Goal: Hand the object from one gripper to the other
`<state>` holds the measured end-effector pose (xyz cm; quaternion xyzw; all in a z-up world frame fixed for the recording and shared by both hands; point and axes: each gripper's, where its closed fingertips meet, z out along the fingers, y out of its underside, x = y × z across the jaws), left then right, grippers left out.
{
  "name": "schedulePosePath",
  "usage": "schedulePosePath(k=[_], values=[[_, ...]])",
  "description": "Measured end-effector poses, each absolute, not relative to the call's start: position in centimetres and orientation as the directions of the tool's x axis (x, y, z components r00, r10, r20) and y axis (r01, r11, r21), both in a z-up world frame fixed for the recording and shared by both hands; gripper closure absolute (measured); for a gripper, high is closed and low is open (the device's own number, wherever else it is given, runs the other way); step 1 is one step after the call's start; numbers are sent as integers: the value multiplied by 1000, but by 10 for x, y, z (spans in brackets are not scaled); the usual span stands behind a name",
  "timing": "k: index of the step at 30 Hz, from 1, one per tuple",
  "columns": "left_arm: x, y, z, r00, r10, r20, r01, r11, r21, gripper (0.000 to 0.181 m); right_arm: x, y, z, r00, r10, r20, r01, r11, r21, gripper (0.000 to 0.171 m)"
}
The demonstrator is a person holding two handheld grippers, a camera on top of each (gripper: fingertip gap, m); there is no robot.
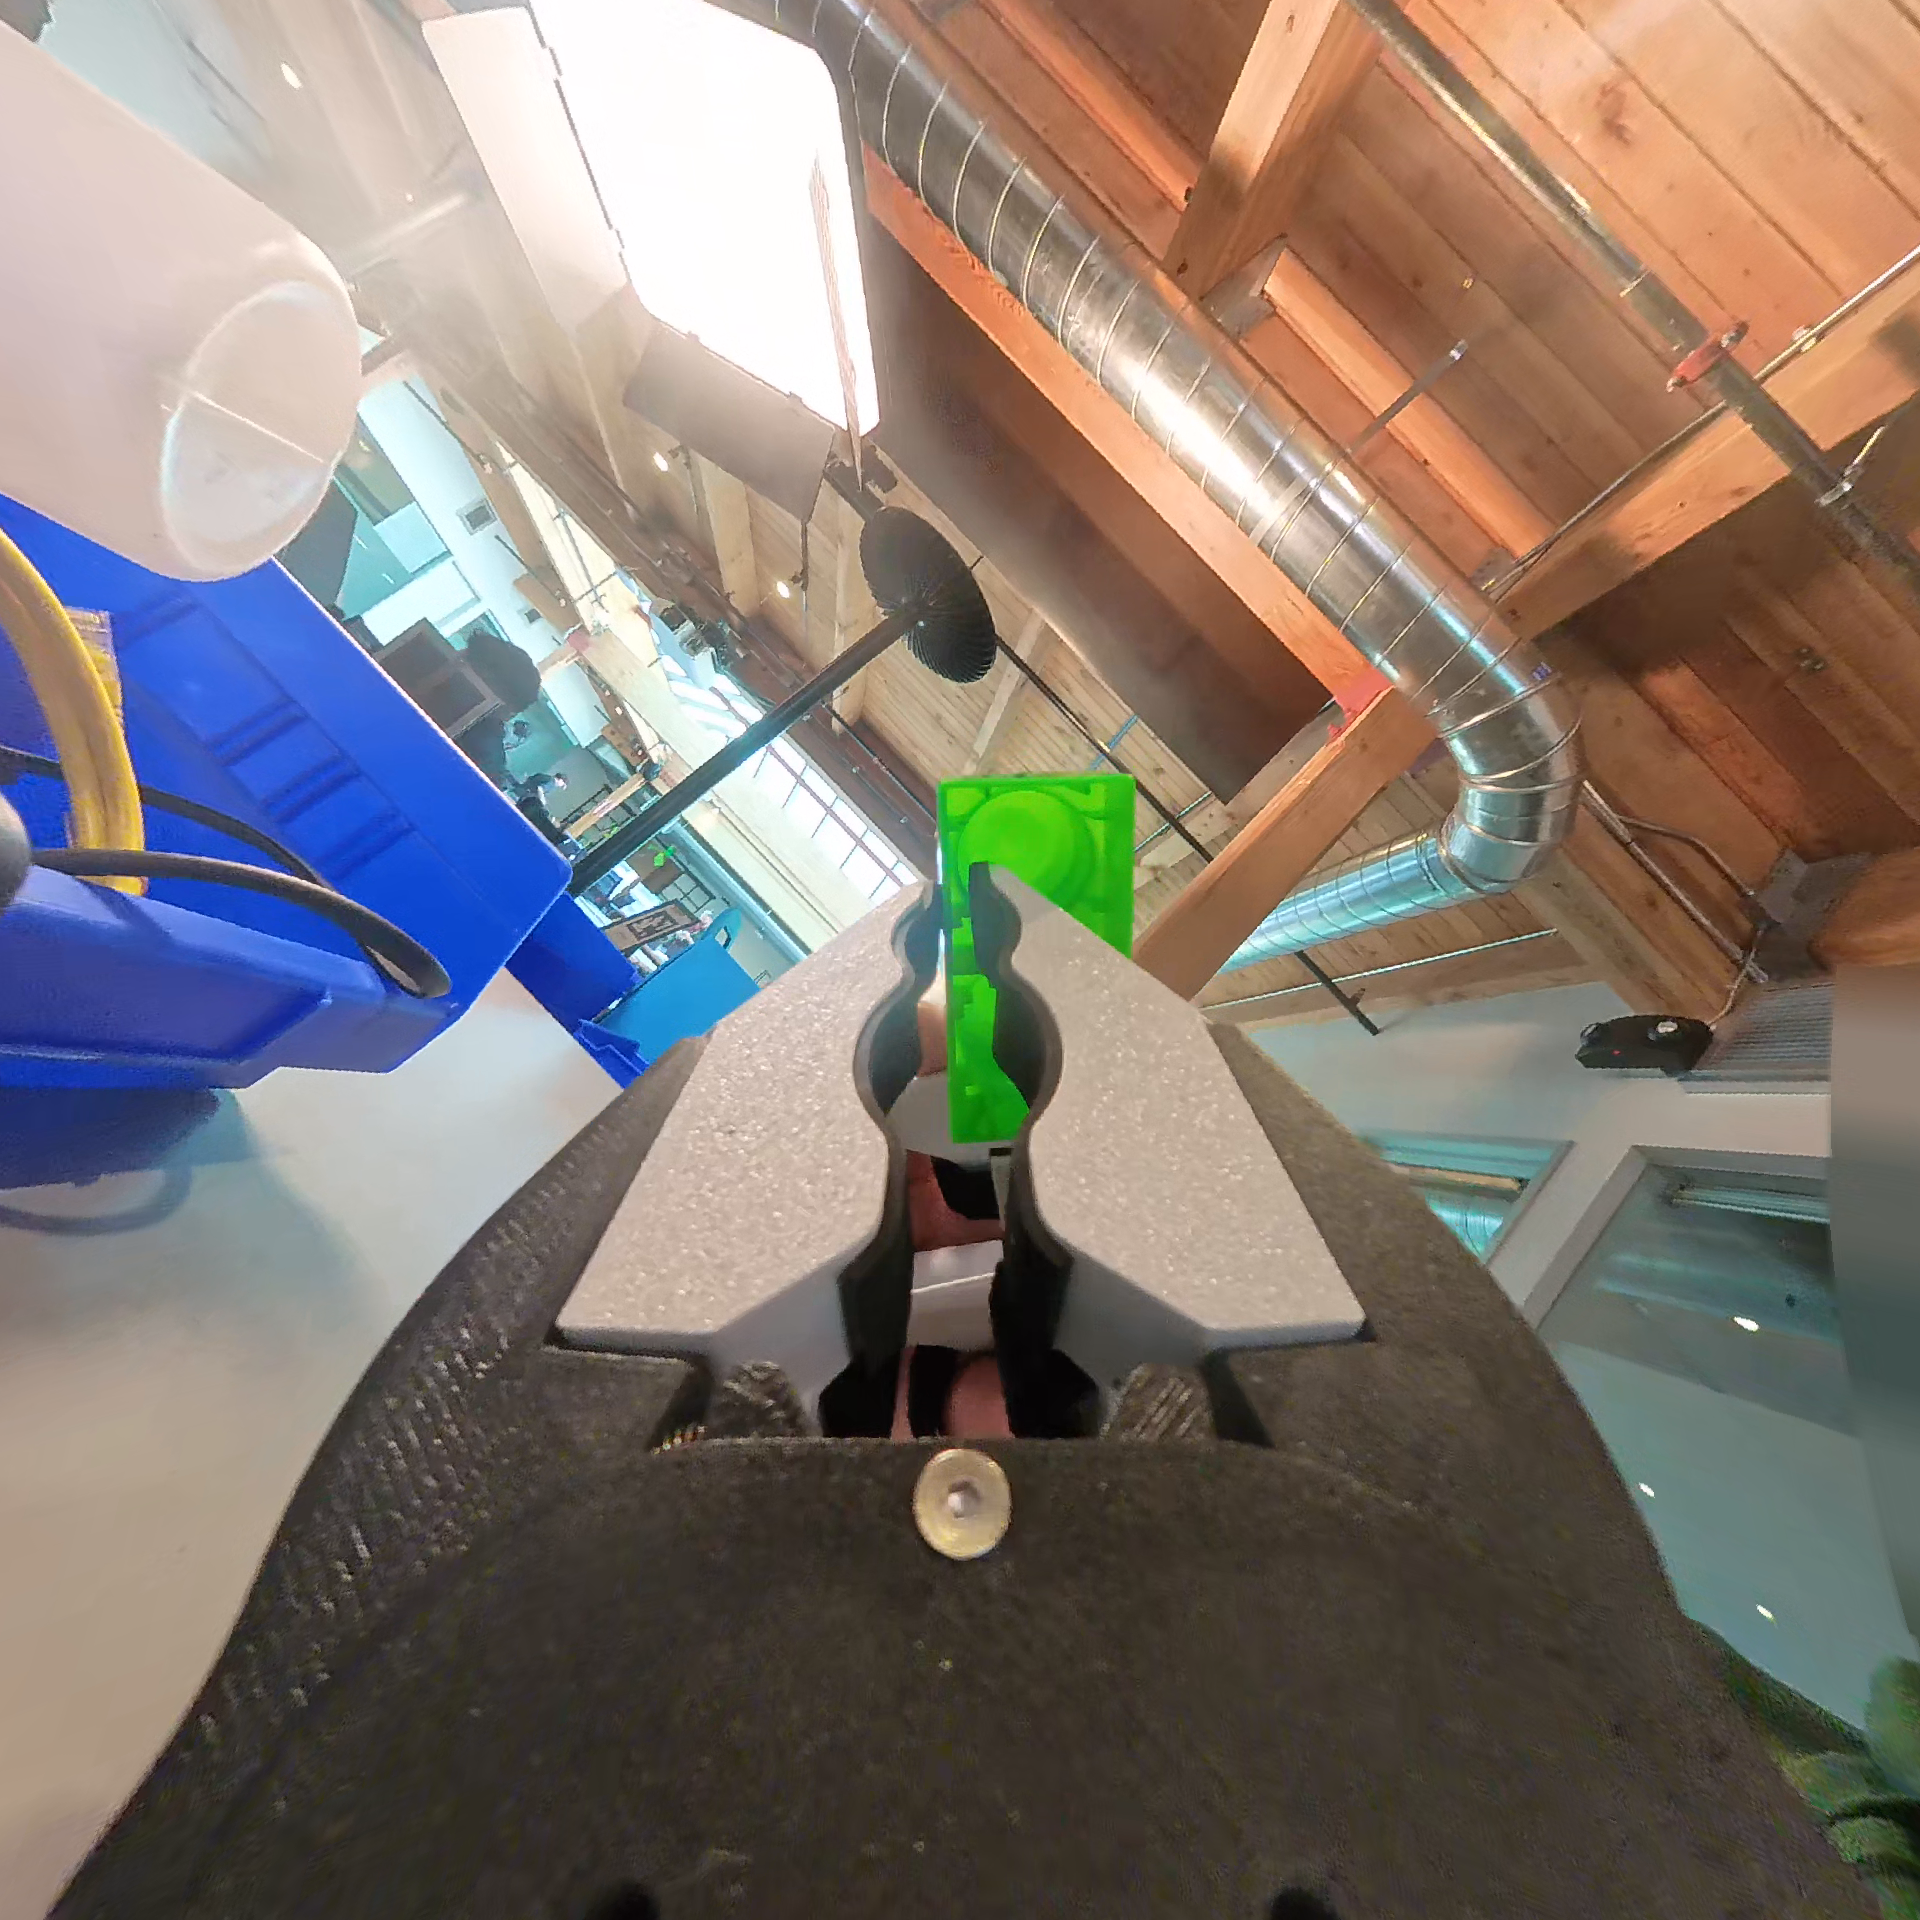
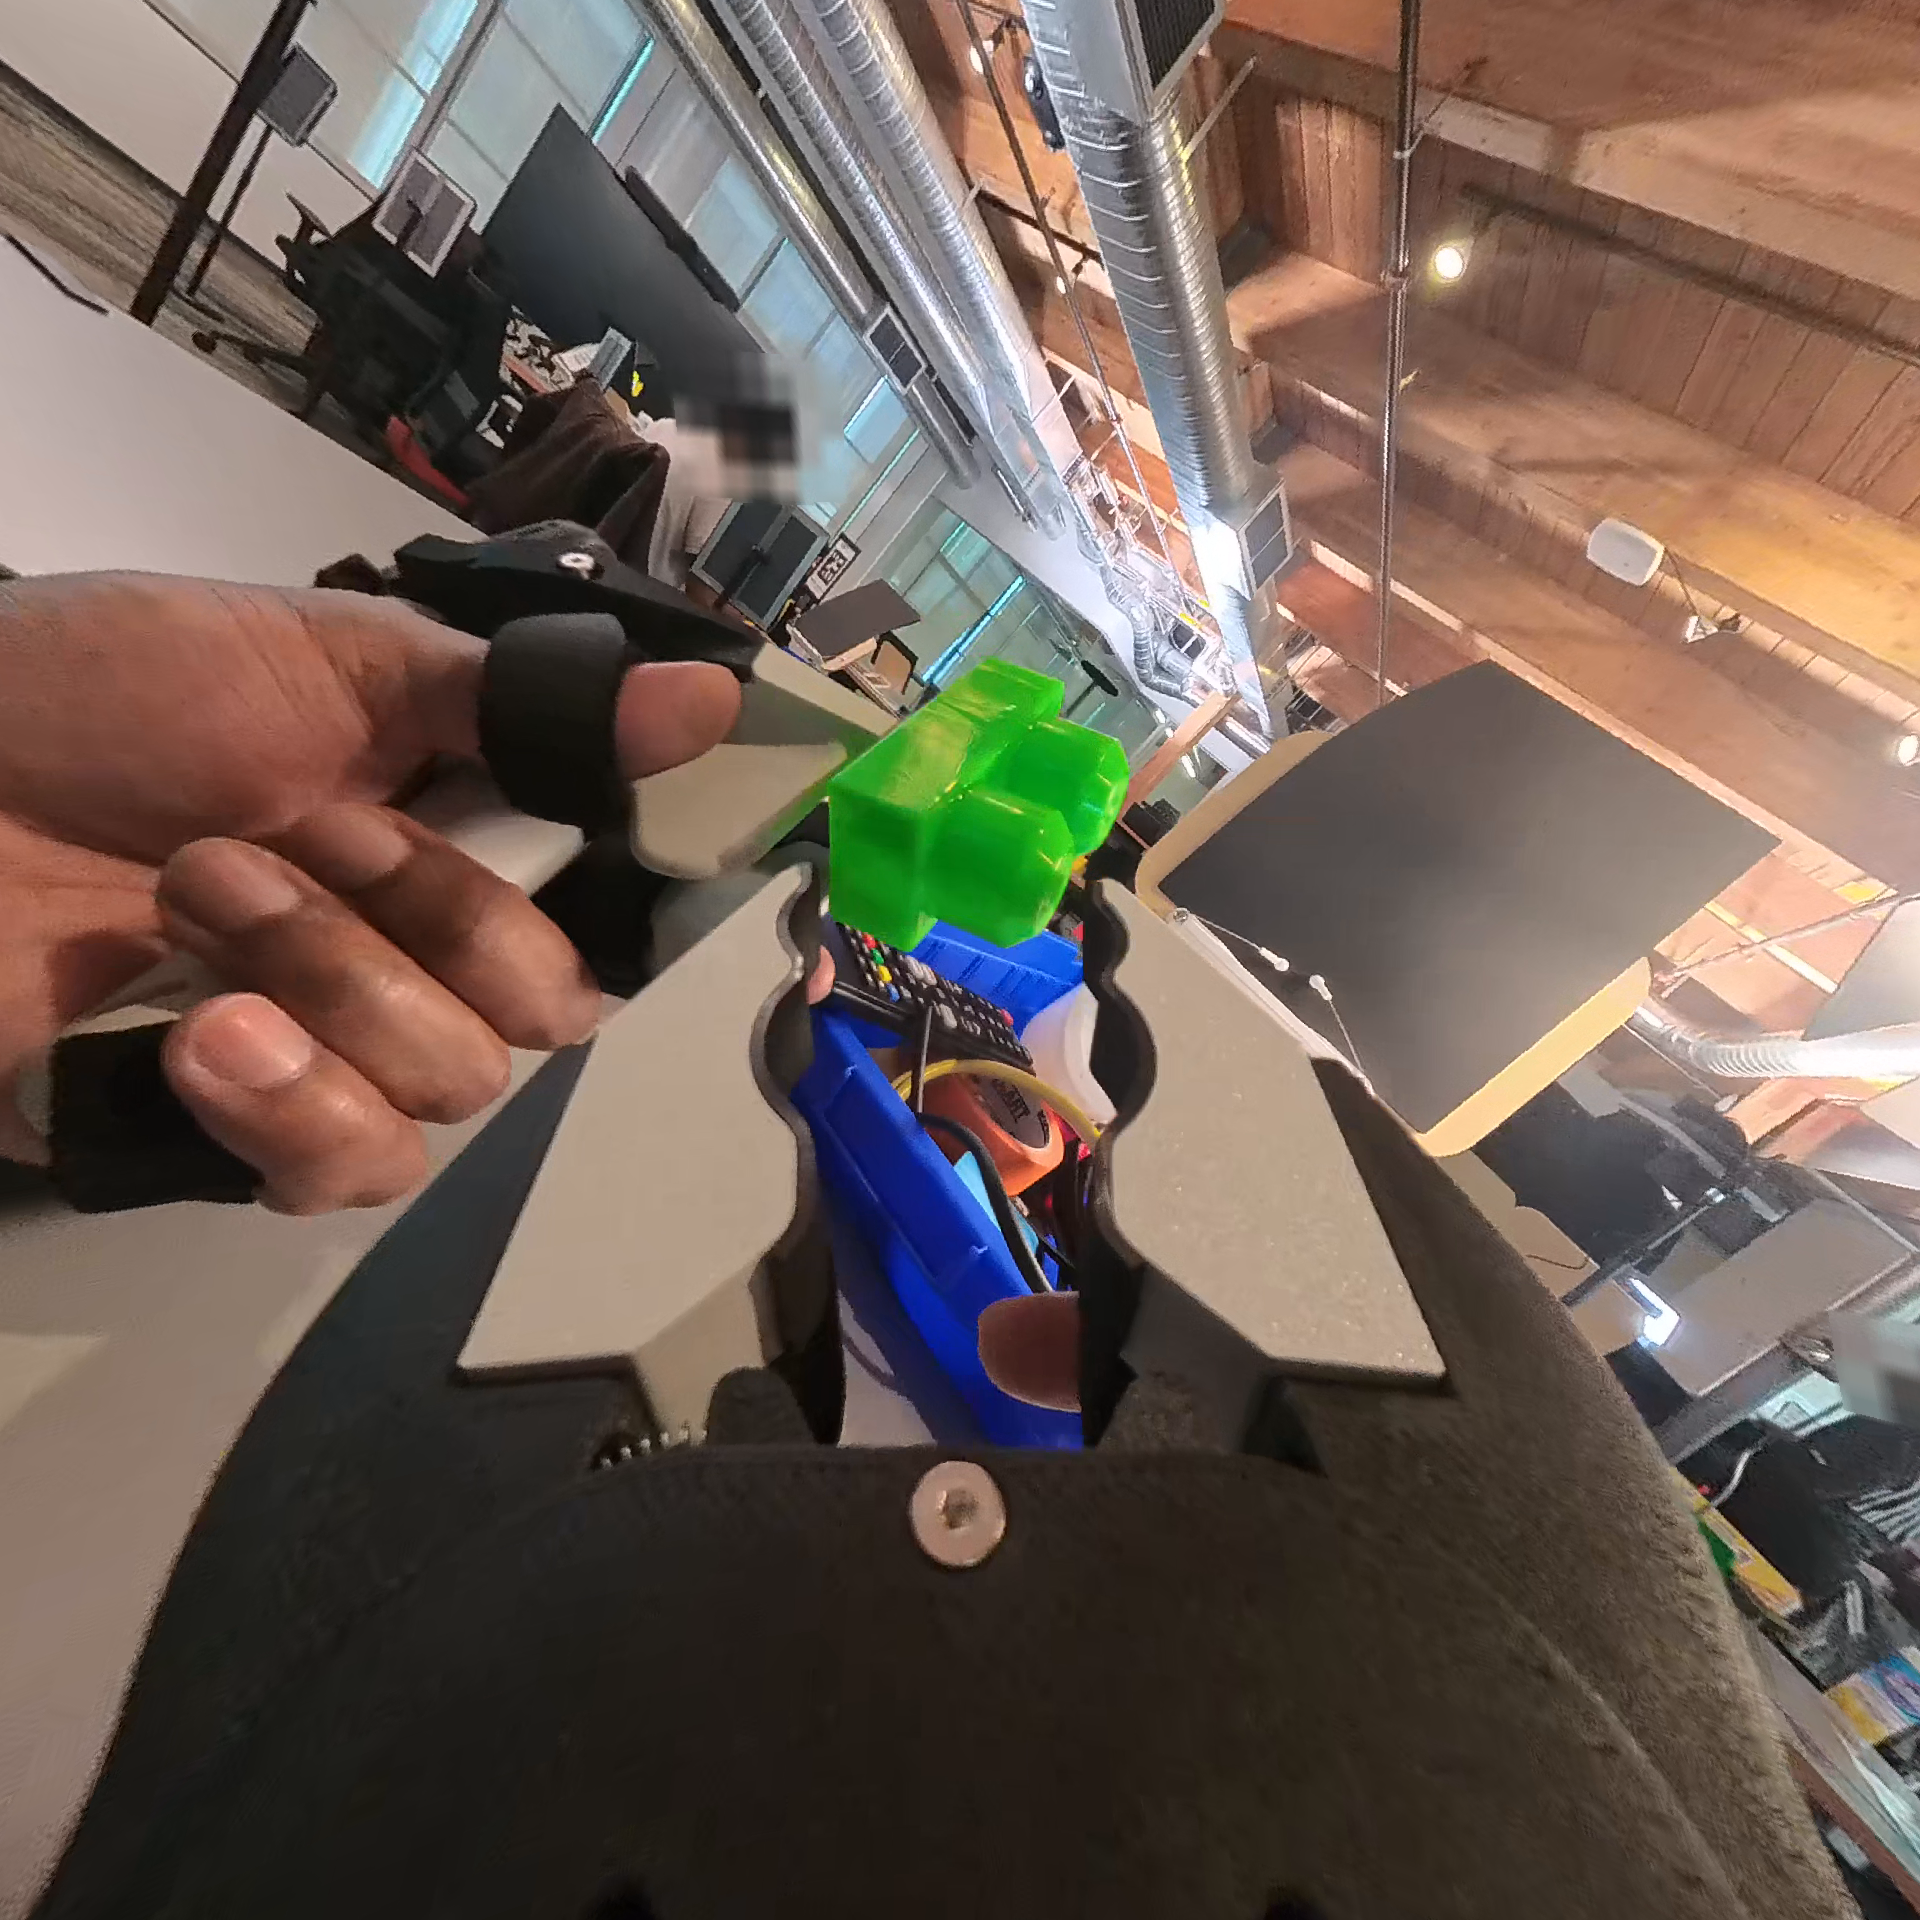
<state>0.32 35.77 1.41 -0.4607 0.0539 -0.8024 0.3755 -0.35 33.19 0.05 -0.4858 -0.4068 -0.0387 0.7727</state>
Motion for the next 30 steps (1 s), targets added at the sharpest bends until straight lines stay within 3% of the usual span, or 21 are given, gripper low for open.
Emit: schedulePosePath(k=[16,22,30], values=[[14,352,8,-241,-667,705,512,-705,-491,172,-2,336,-3,663,327,673,479,506,-717,121],[11,359,5,-81,-733,675,547,-599,-585,156,7,342,-1,709,357,608,435,458,-775,121],[5,361,8,-18,-764,645,577,-535,-617,154,22,352,2,786,429,444,306,355,-883,122]])
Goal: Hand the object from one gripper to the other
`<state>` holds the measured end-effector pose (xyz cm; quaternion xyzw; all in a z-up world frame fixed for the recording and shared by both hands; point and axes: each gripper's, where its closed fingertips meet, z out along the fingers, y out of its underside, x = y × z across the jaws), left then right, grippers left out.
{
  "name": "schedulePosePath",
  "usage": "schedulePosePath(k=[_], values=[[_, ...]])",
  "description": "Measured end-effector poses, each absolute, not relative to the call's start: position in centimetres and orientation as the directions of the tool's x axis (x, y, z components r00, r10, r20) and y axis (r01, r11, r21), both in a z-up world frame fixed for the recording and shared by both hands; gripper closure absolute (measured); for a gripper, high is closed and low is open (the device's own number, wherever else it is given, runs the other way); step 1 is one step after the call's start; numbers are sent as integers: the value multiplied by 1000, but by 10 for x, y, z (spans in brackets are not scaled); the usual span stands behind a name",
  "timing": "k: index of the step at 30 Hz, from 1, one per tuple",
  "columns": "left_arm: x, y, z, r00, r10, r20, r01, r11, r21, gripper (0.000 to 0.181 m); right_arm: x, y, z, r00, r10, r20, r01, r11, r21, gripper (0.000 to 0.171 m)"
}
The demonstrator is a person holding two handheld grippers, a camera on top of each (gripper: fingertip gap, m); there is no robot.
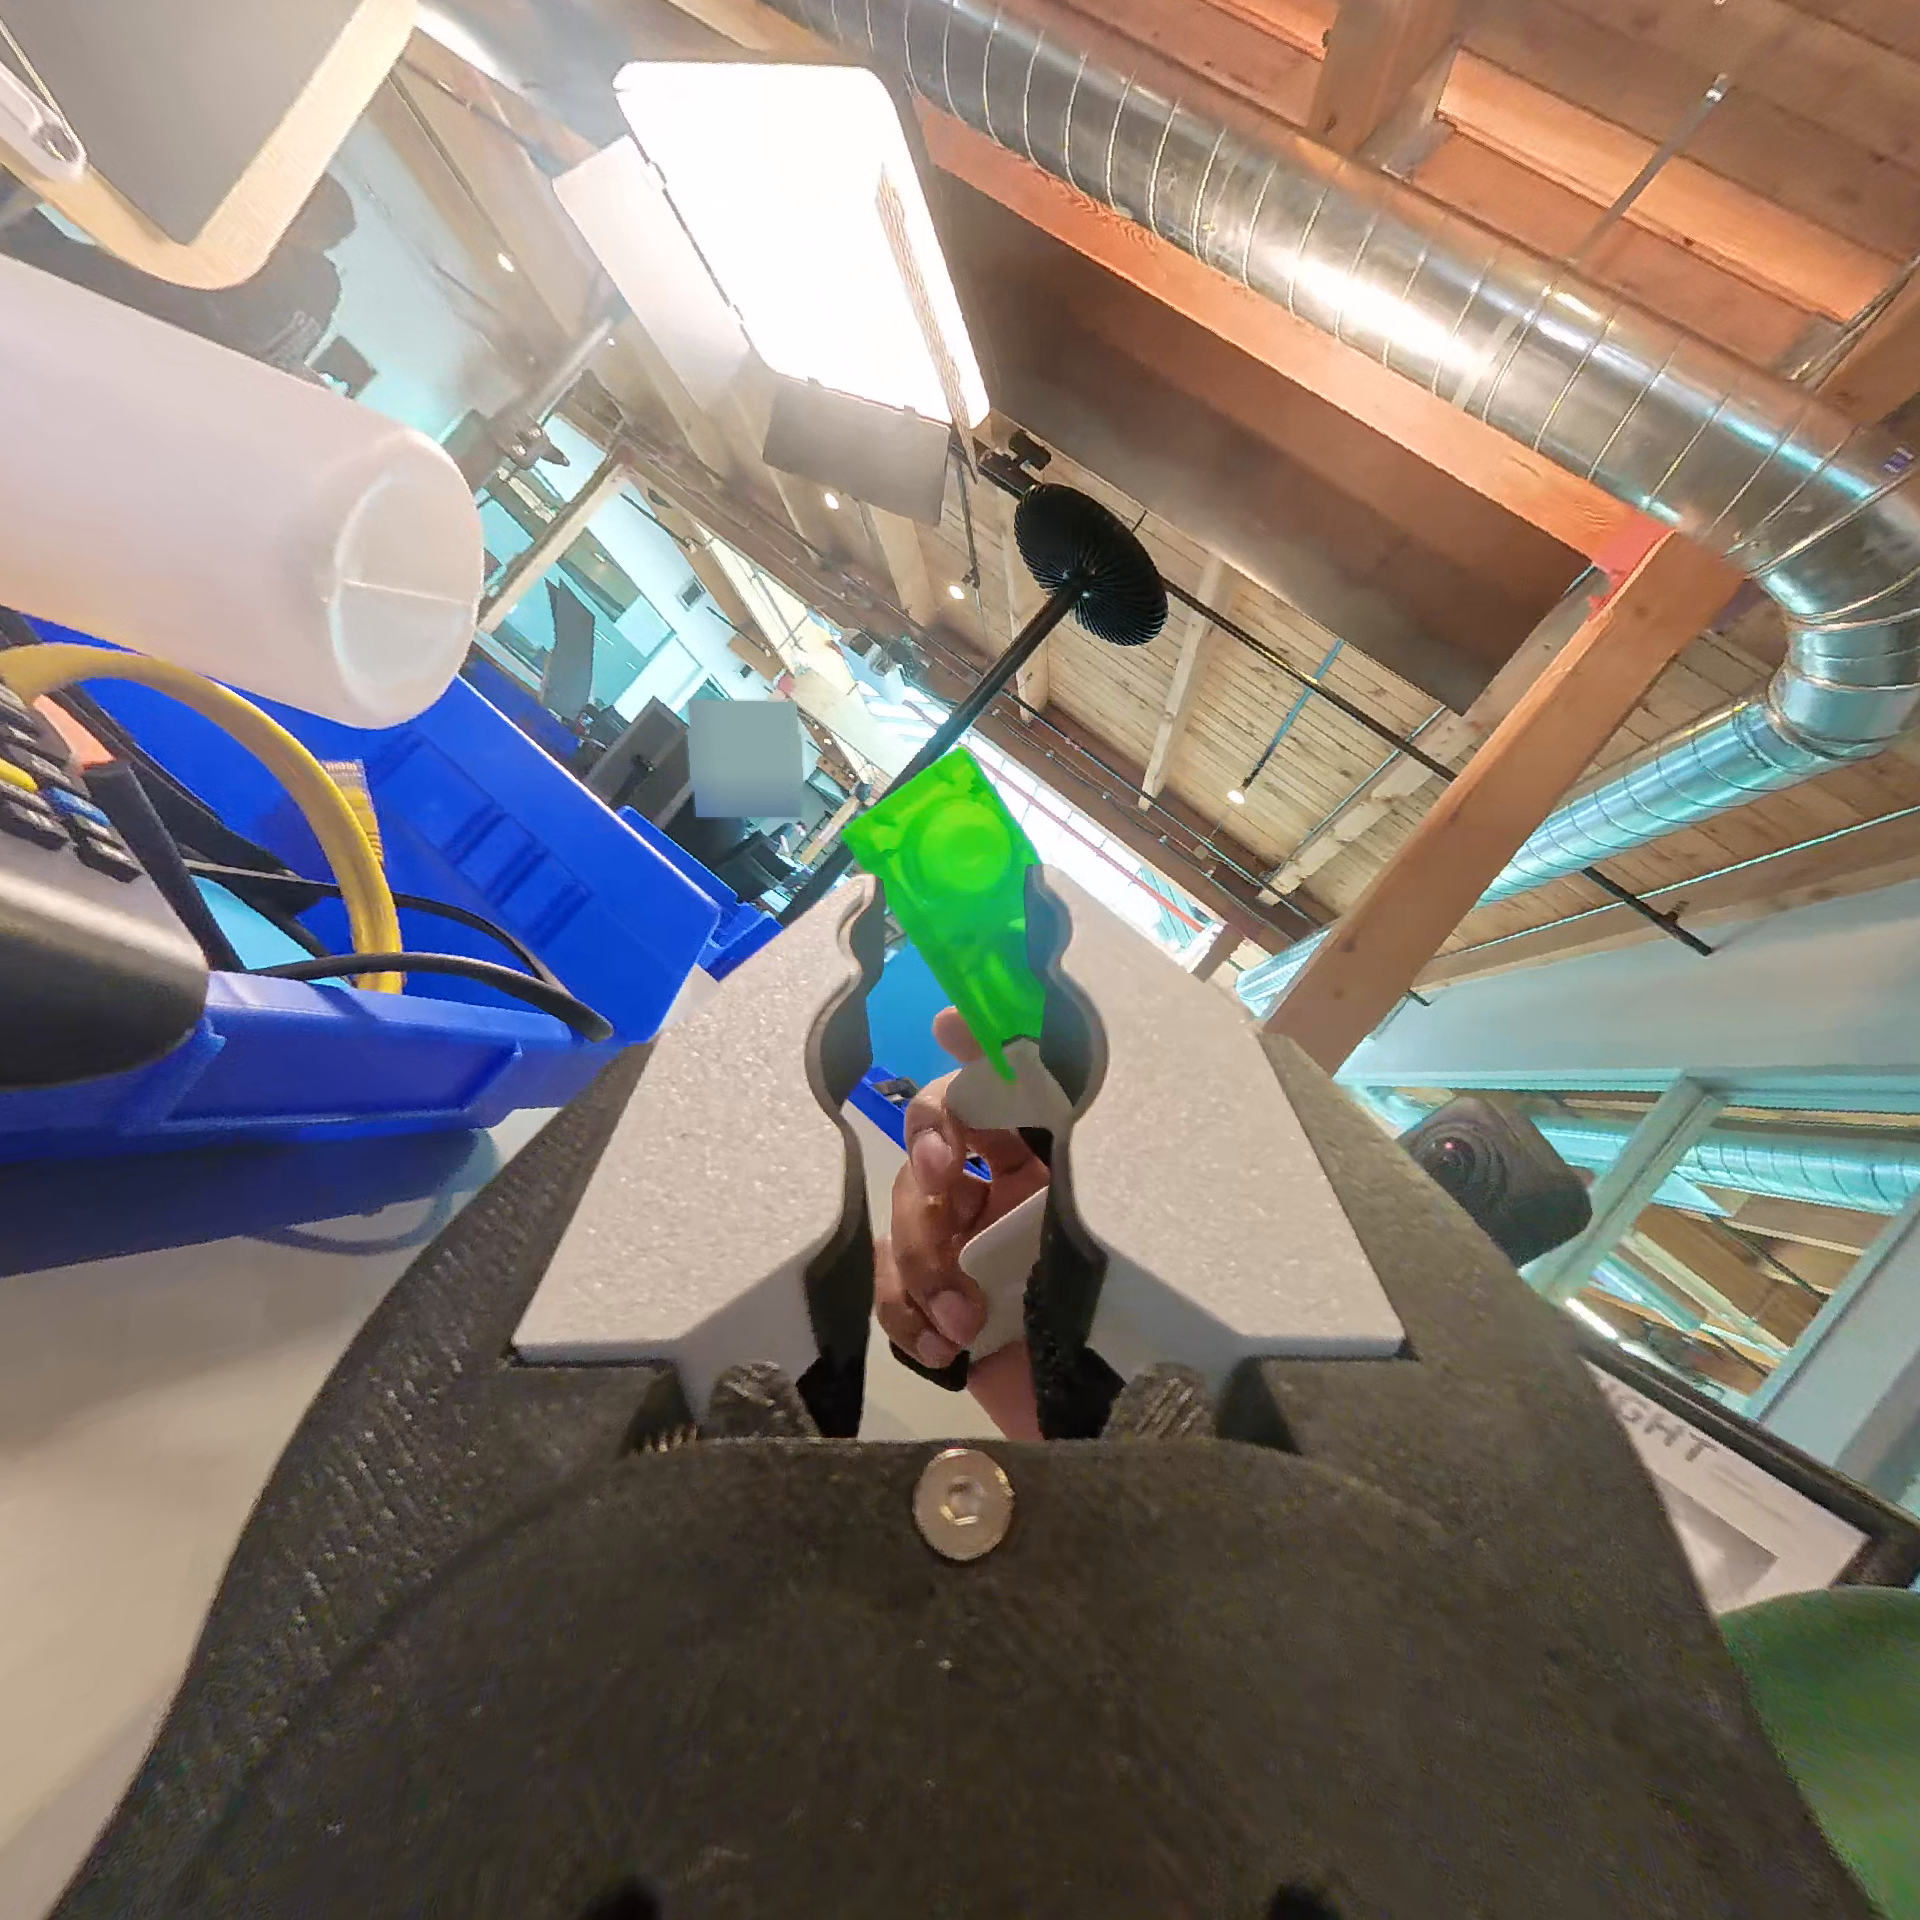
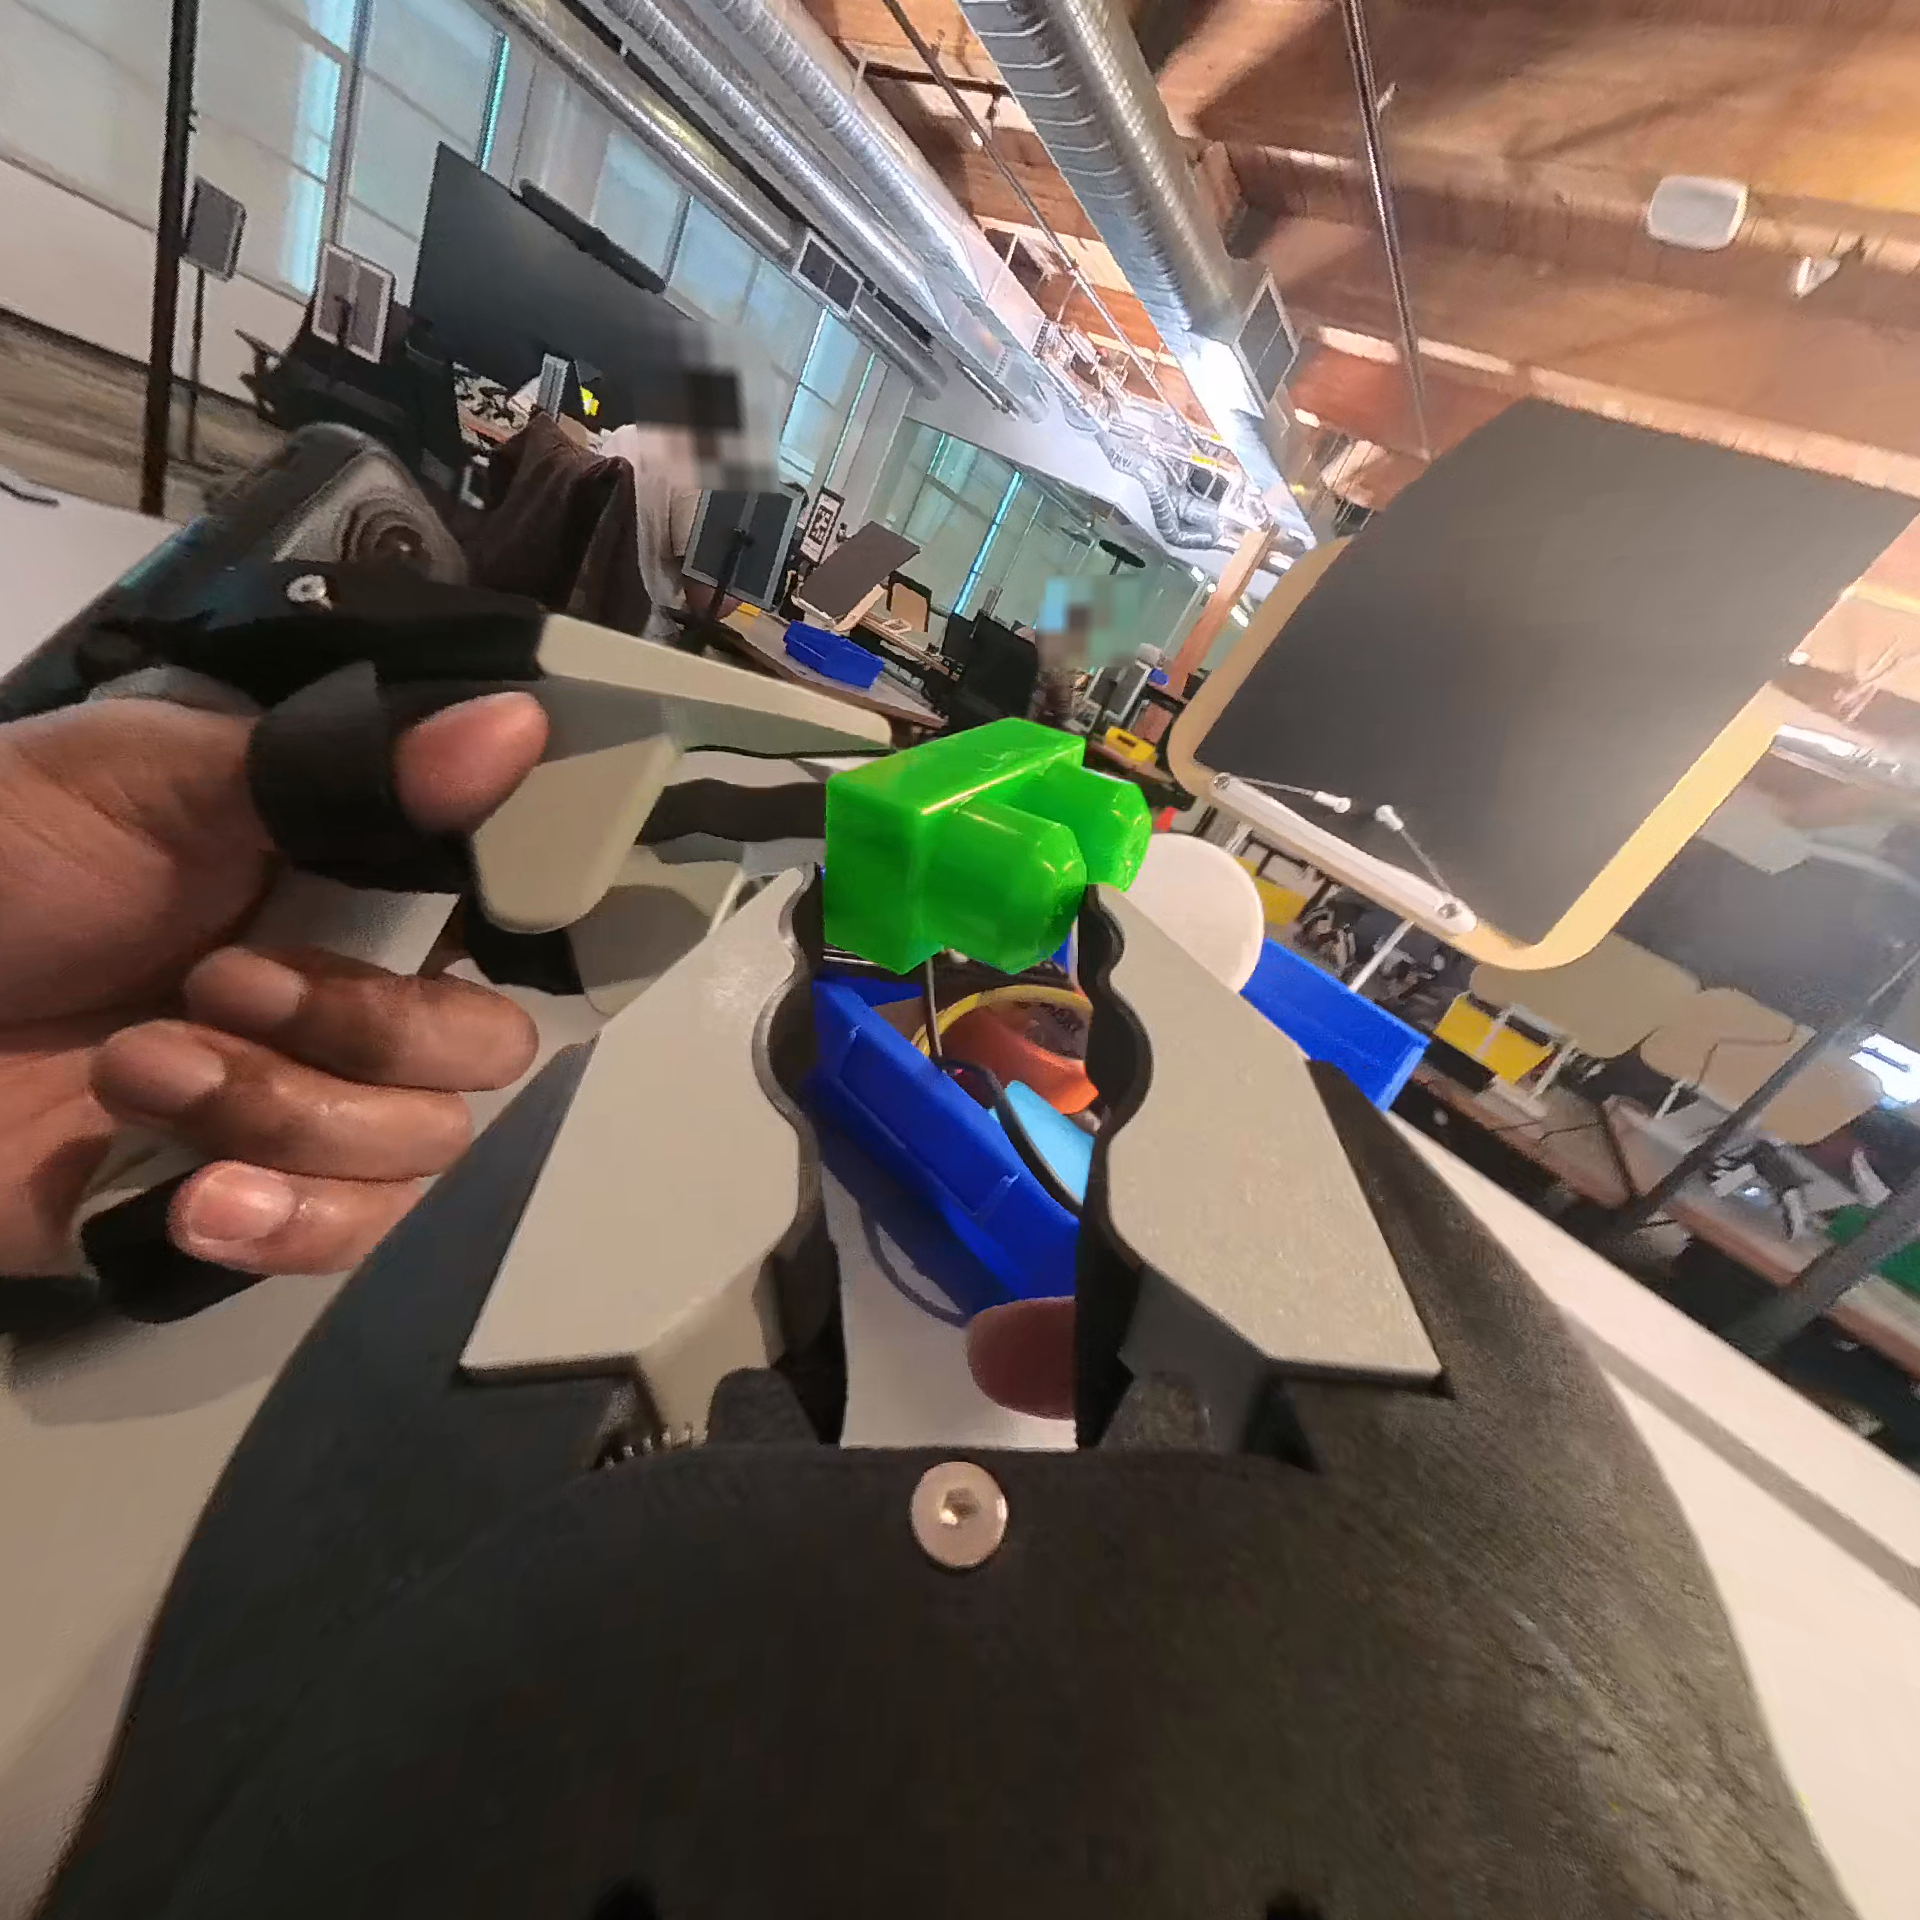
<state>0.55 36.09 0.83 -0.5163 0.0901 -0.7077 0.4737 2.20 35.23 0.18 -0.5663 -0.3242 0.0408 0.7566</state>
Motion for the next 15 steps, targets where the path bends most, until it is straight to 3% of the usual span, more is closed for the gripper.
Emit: schedulePosePath(k=[4,10,15], values=[[5,360,10,97,-809,579,569,-433,-699,154,29,356,3,810,503,301,177,280,-944,122],[15,351,8,349,-874,339,433,-170,-885,152,36,358,5,775,632,15,-79,120,-990,122],[14,346,14,497,-857,139,340,44,-939,151,38,359,5,730,674,-114,-186,35,-982,122]])
